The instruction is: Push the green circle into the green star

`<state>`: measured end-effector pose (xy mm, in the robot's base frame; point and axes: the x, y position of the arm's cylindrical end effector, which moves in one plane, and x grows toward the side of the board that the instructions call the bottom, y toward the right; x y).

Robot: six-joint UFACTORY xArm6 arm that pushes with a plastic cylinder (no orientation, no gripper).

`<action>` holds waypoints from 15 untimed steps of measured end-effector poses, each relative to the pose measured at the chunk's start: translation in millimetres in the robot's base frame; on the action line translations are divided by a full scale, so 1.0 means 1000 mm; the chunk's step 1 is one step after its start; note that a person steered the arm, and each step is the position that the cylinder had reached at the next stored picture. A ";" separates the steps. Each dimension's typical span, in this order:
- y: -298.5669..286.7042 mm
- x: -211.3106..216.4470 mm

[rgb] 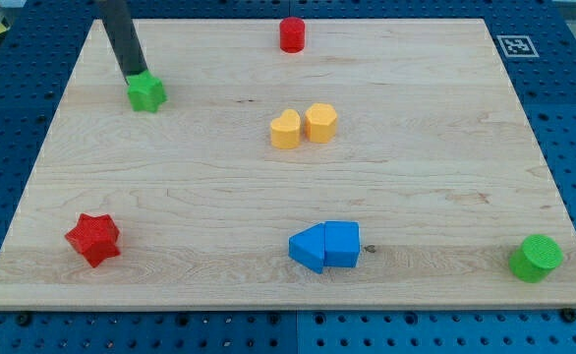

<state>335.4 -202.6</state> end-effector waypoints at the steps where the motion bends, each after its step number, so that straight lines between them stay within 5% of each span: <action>1: -0.001 -0.005; 3: 0.046 -0.045; 5: 0.216 -0.012; 7: 0.401 0.105; 9: 0.507 0.227; 10: 0.501 0.282; 11: 0.472 0.279; 13: 0.387 0.200; 15: 0.372 0.201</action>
<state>536.9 169.5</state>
